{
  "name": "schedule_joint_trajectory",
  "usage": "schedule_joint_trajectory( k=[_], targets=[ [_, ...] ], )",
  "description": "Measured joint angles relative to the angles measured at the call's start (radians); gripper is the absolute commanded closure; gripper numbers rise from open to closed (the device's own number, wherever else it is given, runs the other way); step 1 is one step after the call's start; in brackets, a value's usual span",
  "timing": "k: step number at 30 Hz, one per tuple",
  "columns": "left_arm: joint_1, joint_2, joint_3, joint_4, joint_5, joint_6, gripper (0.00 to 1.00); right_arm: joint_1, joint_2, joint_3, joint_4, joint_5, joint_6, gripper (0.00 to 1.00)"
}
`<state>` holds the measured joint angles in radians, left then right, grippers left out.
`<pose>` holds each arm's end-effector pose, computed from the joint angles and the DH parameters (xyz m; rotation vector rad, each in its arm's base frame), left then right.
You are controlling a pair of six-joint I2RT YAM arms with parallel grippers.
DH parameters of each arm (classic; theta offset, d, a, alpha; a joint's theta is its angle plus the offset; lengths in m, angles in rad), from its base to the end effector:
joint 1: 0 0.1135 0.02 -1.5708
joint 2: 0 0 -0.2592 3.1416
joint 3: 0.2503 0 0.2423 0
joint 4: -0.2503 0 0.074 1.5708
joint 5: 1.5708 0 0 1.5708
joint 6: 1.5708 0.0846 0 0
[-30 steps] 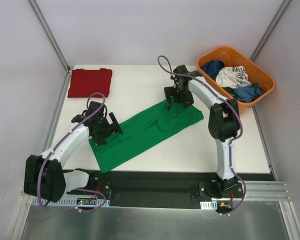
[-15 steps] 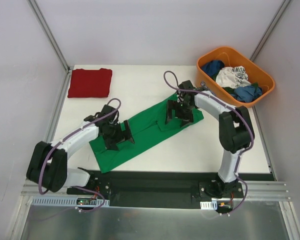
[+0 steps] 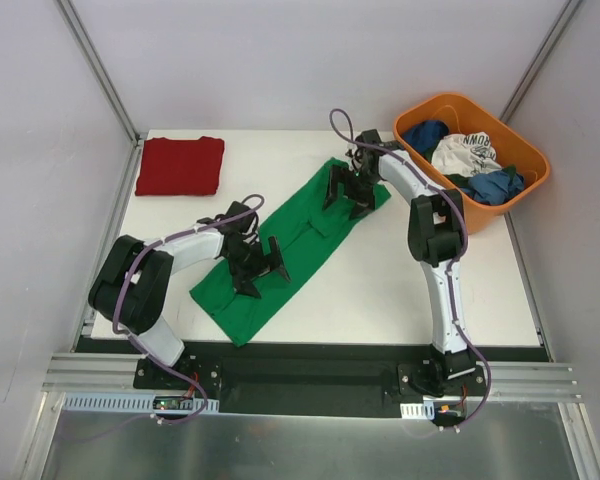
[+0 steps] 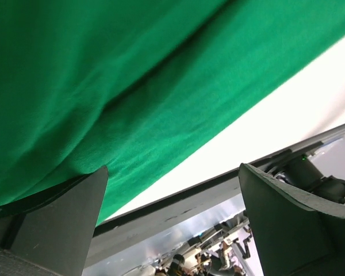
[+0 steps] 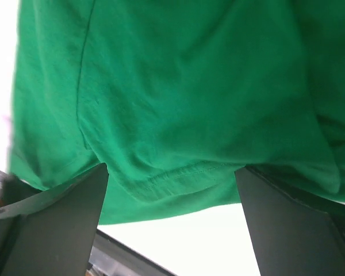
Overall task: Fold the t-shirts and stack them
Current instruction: Rotate the tshirt 90 degrees
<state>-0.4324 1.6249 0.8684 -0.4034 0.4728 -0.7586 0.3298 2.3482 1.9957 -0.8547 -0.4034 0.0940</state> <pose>0.2613 -0.1630 0.1179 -0.3299 2.9091 -0.9250 0.4593 0.1923 0.1316 -0.4334 2.7652 0.6672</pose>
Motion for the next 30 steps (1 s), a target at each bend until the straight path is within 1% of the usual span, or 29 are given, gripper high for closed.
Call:
schedule_joint_trajectory(
  k=[3, 5, 8, 12, 15, 17, 20, 21, 22, 24, 27, 30],
  targets=[
    [-0.033, 0.032, 0.035, 0.031, 0.008, -0.024, 0.01, -0.021, 0.138, 0.240, -0.027, -0.045, -0.011, 0.03],
    [-0.064, 0.059, 0.063, 0.061, 0.007, -0.051, 0.01, -0.038, 0.182, 0.310, -0.015, -0.074, -0.014, 0.03],
    [-0.120, 0.102, 0.108, 0.100, -0.003, -0.097, 0.01, -0.057, 0.195, 0.323, 0.028, -0.108, -0.014, 0.03],
    [-0.221, 0.198, 0.222, 0.137, -0.009, -0.148, 0.01, -0.070, 0.200, 0.328, 0.082, -0.126, -0.021, 0.03],
    [-0.296, 0.274, 0.323, 0.165, -0.017, -0.171, 0.01, -0.065, 0.200, 0.333, 0.089, -0.127, -0.040, 0.03],
    [-0.336, 0.296, 0.360, 0.182, -0.036, -0.175, 0.01, -0.061, 0.180, 0.317, 0.081, -0.114, -0.067, 0.03],
    [-0.382, 0.295, 0.377, 0.193, -0.063, -0.174, 0.01, -0.056, 0.078, 0.228, 0.060, -0.055, -0.103, 0.03],
    [-0.393, 0.291, 0.377, 0.193, -0.068, -0.172, 0.01, -0.056, 0.011, 0.186, 0.042, -0.028, -0.114, 0.03],
    [-0.402, 0.286, 0.376, 0.189, -0.077, -0.169, 0.01, -0.056, -0.018, 0.173, 0.034, -0.018, -0.116, 0.03],
    [-0.410, 0.255, 0.356, 0.191, -0.096, -0.160, 0.01, -0.060, -0.131, 0.127, 0.031, 0.012, -0.122, 0.03],
    [-0.410, 0.134, 0.287, 0.169, -0.156, -0.126, 0.01, -0.063, -0.299, 0.058, 0.040, 0.026, -0.125, 0.03],
    [-0.410, -0.055, 0.216, 0.113, -0.260, -0.082, 0.01, -0.061, -0.453, -0.039, 0.076, 0.018, -0.119, 0.03]
  ],
)
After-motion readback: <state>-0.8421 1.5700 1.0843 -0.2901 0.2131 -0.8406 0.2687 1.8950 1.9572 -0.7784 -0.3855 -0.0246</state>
